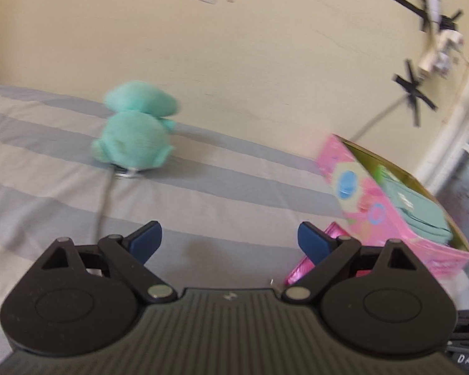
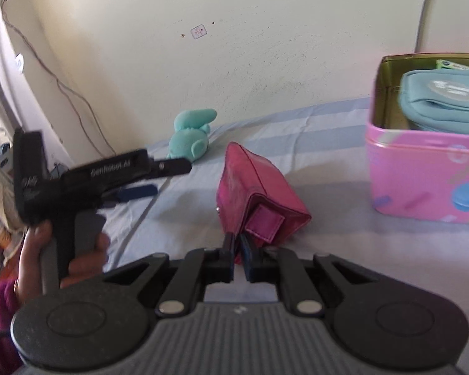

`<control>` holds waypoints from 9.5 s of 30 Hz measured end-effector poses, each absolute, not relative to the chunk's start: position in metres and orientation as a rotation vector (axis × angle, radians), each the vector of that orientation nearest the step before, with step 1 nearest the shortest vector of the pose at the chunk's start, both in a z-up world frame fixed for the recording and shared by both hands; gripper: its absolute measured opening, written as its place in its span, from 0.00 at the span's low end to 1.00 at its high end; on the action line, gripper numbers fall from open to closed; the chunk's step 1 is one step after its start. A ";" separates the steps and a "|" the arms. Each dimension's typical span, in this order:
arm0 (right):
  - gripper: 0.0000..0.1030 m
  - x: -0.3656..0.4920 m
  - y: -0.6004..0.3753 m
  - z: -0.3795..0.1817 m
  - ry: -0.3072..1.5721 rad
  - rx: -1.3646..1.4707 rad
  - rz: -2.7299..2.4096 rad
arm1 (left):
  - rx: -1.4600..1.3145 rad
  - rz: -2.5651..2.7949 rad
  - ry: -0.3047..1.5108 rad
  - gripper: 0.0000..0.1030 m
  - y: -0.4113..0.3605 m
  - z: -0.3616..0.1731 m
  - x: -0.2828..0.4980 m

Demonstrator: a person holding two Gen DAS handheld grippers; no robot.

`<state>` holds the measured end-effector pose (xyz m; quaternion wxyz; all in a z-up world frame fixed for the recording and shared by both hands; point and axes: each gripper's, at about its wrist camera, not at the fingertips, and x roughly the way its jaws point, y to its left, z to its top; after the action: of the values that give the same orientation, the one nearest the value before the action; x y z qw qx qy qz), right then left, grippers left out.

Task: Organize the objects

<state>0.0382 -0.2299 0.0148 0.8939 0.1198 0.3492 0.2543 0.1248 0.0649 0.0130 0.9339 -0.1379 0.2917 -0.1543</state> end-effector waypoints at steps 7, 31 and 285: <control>0.10 -0.006 -0.291 0.024 0.662 0.264 0.380 | -0.258 -0.621 0.596 0.92 0.035 0.011 0.114; 0.17 0.007 -0.304 0.068 0.395 0.236 0.435 | -0.227 -0.790 0.536 0.72 -0.054 0.070 0.107; 0.85 -0.045 -0.306 0.051 0.386 0.373 0.003 | 0.127 -0.285 0.556 0.98 -0.110 0.041 0.056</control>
<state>-0.0454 -0.3063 0.0508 0.9642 0.1841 0.1909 0.0014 0.0556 -0.1104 0.0407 0.9497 0.0624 0.2732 -0.1401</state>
